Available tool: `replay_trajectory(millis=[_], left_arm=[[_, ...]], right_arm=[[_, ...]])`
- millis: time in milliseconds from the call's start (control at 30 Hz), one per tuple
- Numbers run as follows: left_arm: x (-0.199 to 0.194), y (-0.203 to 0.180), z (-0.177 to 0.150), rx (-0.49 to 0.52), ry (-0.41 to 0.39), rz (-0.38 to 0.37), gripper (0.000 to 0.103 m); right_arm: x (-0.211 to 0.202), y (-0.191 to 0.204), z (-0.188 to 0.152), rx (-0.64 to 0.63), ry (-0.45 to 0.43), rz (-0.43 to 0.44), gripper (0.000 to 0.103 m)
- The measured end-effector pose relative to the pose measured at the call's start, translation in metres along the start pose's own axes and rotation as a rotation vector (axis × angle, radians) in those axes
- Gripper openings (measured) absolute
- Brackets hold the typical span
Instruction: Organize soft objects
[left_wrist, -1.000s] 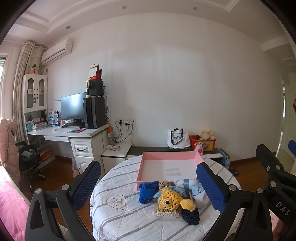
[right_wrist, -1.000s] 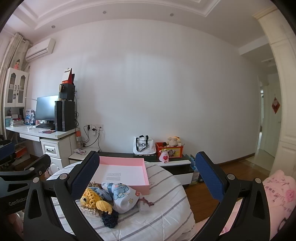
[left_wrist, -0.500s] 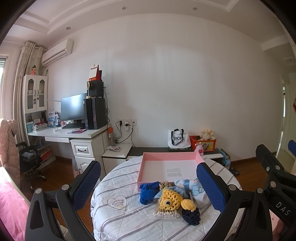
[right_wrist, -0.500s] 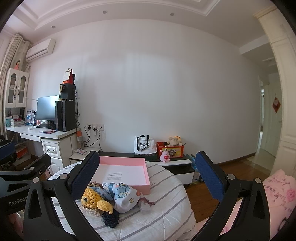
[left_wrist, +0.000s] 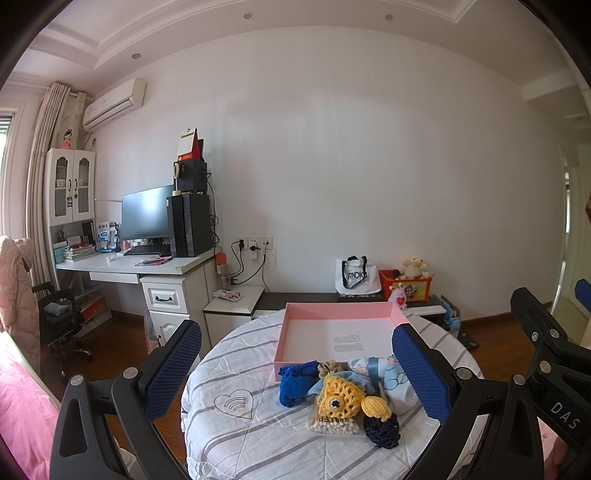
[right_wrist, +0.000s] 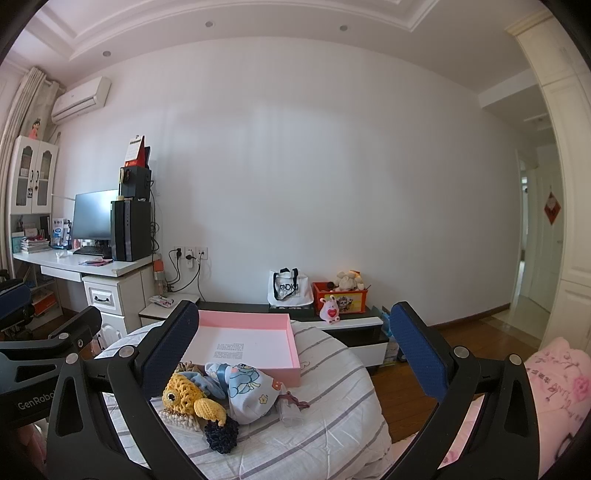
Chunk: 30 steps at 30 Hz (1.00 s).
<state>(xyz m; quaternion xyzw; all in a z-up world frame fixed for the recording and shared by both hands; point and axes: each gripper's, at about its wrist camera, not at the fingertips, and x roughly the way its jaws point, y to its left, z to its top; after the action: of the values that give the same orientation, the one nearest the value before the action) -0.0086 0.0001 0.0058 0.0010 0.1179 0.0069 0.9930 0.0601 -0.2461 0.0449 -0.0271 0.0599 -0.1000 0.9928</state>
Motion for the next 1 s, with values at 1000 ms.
replay_trajectory(millis=[1000], left_arm=[[0.032,0.001,-0.008,0.012,0.127,0.018,0.102]], right_arm=[[0.024,0.009,-0.015,-0.009,0.125,0.028,0.103]])
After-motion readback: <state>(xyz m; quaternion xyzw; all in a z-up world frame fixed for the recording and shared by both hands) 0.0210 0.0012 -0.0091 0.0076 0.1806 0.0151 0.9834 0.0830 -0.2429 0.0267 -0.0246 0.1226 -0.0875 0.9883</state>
